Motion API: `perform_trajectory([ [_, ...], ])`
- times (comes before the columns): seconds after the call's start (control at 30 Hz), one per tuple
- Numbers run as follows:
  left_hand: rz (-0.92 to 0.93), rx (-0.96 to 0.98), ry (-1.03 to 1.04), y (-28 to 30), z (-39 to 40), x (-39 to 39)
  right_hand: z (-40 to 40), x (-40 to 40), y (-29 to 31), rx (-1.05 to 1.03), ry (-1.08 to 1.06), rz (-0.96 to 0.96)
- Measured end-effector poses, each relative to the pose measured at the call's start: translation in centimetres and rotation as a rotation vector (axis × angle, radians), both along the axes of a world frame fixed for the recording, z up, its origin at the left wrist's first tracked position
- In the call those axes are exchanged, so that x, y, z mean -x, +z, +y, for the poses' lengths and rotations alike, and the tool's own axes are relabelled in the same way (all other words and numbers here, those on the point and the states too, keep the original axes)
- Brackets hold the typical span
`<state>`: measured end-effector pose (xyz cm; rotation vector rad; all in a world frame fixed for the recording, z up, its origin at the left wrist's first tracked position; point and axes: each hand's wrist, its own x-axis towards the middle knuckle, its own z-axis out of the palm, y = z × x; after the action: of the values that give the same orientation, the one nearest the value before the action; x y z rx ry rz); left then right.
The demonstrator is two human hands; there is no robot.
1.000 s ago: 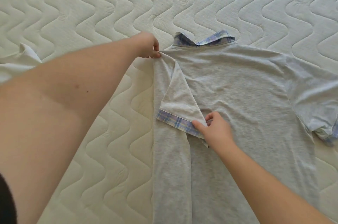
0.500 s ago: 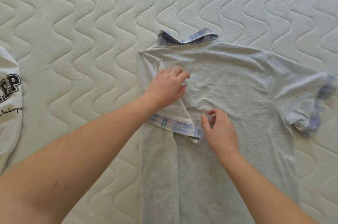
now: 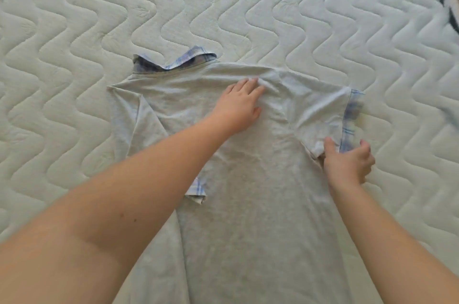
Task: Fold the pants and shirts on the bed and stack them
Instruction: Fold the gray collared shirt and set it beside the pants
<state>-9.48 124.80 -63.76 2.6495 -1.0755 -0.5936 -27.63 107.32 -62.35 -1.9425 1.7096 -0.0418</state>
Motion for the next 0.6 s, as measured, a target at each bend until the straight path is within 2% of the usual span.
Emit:
perform_trajectory([
  [0.07, 0.013, -0.013, 0.010, -0.1, -1.4, -0.5, -2.0, 0.4, -0.6, -0.079, 0.021, 0.074],
  [0.23, 0.060, -0.167, -0.058, -1.9, -2.2, 0.0, -4.3, 0.9, -0.7, -0.333, 0.093, -0.142],
  [0.3, 0.090, -0.177, -0.061, -2.6, -2.0, 0.1, -4.1, 0.7, 0.0, -0.342, 0.146, -0.193],
  [0.43, 0.154, -0.211, -0.055, -2.8, -2.2, -0.2, -1.7, -0.3, 3.2, -0.223, 0.346, -0.320],
  [0.5, 0.241, -0.150, -0.021, -1.8, -2.5, -0.9, 0.1, -0.7, 5.1, -0.177, 0.472, -0.372],
  [0.53, 0.314, -0.061, 0.050, -1.0, -2.5, -1.3, 1.2, -0.9, 5.9, -0.166, 0.529, -0.394],
  [0.6, 0.513, 0.222, 0.361, 0.7, -2.3, -2.1, 3.6, -1.4, 7.2, -0.144, 0.658, -0.419],
])
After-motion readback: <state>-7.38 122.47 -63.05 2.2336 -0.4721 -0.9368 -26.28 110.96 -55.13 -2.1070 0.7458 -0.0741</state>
